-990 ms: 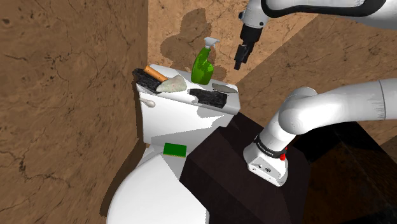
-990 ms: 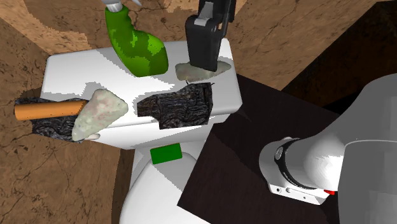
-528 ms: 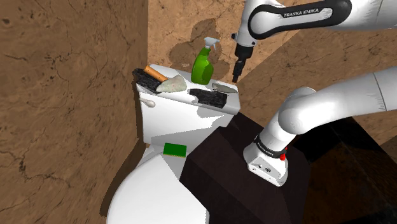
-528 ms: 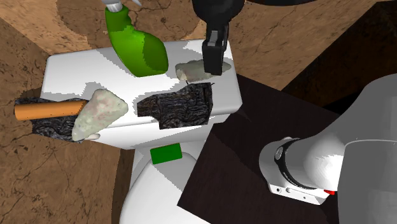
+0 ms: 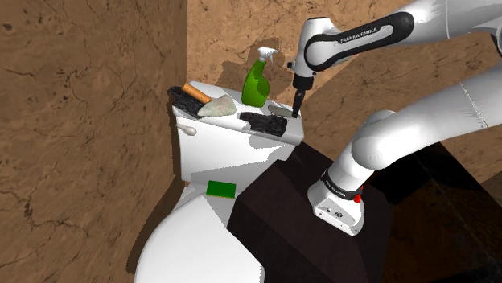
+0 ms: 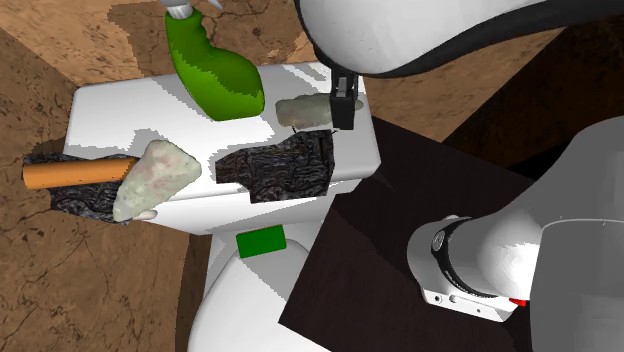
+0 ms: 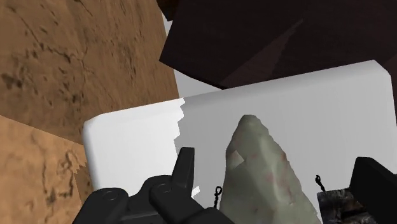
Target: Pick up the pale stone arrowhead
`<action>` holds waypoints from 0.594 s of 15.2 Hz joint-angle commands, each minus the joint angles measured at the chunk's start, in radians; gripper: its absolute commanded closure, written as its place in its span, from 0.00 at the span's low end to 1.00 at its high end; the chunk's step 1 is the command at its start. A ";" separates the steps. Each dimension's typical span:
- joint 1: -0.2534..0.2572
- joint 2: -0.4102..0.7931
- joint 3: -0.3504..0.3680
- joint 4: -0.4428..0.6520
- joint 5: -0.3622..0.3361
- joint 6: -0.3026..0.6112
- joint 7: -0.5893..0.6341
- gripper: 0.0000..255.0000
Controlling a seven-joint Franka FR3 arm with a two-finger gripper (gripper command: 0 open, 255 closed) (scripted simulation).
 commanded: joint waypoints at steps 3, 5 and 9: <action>0.002 0.047 -0.013 -0.024 -0.006 0.071 0.001 0.00; 0.002 0.054 -0.015 -0.028 -0.007 0.082 0.002 0.00; 0.002 0.056 -0.015 -0.028 -0.007 0.084 0.001 1.00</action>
